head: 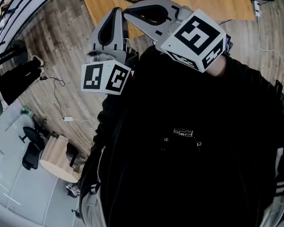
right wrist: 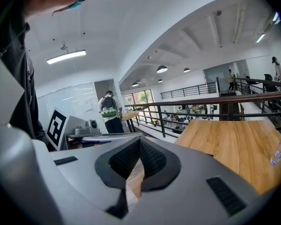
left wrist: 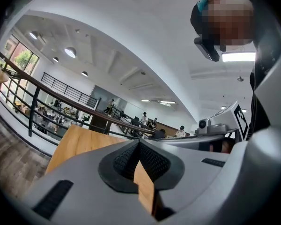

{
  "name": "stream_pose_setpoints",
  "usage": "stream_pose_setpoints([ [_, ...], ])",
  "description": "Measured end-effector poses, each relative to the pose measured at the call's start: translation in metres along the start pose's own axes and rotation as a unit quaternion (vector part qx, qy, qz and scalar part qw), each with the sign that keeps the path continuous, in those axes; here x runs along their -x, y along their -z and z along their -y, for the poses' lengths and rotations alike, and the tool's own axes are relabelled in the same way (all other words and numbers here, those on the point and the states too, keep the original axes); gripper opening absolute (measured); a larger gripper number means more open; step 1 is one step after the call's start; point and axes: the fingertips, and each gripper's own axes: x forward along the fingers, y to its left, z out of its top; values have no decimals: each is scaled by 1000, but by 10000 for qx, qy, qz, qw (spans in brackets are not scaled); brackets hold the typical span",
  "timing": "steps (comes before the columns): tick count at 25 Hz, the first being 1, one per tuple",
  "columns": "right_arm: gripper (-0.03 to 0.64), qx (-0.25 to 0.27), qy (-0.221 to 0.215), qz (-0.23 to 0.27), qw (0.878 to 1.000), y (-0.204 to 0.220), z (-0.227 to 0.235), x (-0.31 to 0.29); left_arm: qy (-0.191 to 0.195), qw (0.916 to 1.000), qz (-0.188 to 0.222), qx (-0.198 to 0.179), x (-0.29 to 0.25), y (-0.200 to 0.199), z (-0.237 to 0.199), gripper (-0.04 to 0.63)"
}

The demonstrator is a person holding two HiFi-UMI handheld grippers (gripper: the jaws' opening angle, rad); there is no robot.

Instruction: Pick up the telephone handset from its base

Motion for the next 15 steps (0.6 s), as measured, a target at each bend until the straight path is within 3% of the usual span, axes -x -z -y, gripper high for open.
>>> stream_pose_setpoints([
  [8,15,76,-320,-92,9994,4,-17,7,-312,9995,99,40,19,1,8,6],
  [15,15,185,-774,-37,9968,-11,-15,-13,-733,9970,236,-40,17,-14,-13,6],
])
